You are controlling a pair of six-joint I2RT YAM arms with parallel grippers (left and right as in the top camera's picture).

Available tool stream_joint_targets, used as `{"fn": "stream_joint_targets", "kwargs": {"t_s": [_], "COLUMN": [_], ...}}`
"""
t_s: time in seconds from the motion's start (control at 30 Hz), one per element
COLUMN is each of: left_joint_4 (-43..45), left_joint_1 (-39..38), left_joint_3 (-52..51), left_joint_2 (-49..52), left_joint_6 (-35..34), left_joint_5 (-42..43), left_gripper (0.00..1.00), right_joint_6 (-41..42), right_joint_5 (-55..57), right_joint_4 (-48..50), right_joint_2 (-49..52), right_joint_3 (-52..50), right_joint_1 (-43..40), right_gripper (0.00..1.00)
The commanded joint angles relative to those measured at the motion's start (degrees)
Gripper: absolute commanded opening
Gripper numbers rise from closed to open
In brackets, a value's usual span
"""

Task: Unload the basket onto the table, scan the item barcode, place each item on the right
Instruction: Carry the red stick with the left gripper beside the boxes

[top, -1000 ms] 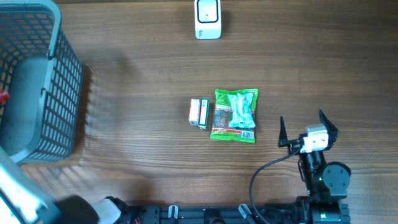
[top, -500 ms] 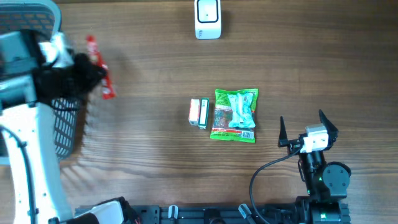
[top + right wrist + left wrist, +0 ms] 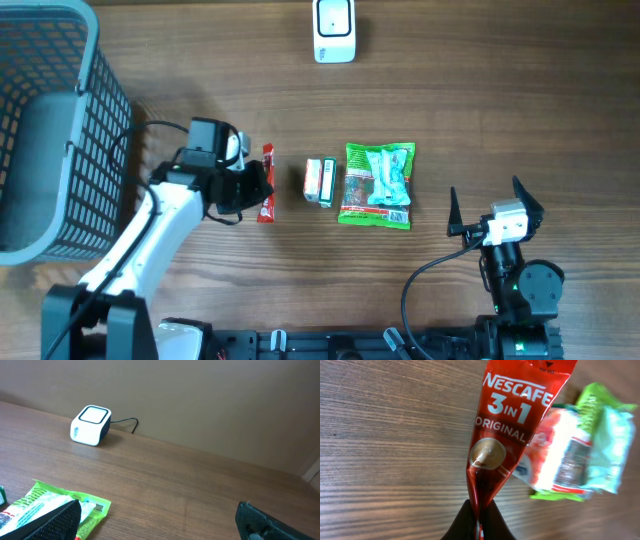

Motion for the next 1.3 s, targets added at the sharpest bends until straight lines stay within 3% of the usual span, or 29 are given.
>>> {"fn": "stream_joint_targets", "kwargs": {"t_s": [0.0, 0.47, 0.53, 0.63, 0.73, 0.8, 0.9, 1.0, 1.13, 1.27], "left_joint_4": [1.57, 8.7, 9.05, 9.16, 4.39, -1.44, -5.92, -8.74, -9.09, -9.14], "left_joint_1": [-3.45, -4.35, -4.35, -4.28, -4.13, -4.2, -4.81, -7.17, -11.43, -14.45], "left_joint_3": [-0.44, -0.44, -0.44, -0.31, 4.11, 8.83, 12.09, 11.93, 10.97, 10.82], "left_joint_2": [3.48, 10.27, 10.69, 10.67, 9.73, 8.72, 8.48, 8.74, 9.05, 9.99], "left_joint_6": [-2.78, -2.97, -2.93, -2.19, 0.5, 0.72, 0.68, 0.66, -1.33, -1.53], "left_joint_5": [-8.15, -8.7, -8.68, -8.7, -9.53, -11.47, -12.52, -12.81, -21.03, -23.08], "left_gripper": [0.05, 0.1, 0.22, 0.49, 0.64, 0.69, 0.68, 0.52, 0.47, 0.35], "right_joint_6": [-0.28, -0.28, -0.28, -0.28, -0.28, -0.28, -0.28, -0.31, -0.28, -0.28], "right_joint_5": [-0.87, -0.87, -0.87, -0.87, -0.87, -0.87, -0.87, -0.87, -0.87, -0.87], "right_joint_4": [0.28, 0.28, 0.28, 0.28, 0.28, 0.28, 0.28, 0.28, 0.28, 0.28], "right_joint_2": [-0.24, -0.24, -0.26, -0.24, -0.24, -0.24, -0.24, -0.24, -0.24, -0.24], "right_joint_3": [-0.04, -0.04, -0.04, -0.04, -0.04, -0.04, -0.04, -0.04, -0.04, -0.04], "right_joint_1": [-0.22, -0.22, -0.22, -0.22, -0.22, -0.22, -0.22, -0.22, -0.22, -0.22], "right_gripper": [1.0, 1.0, 1.0, 1.0, 1.0, 1.0, 0.99, 1.0, 1.0, 1.0]}}
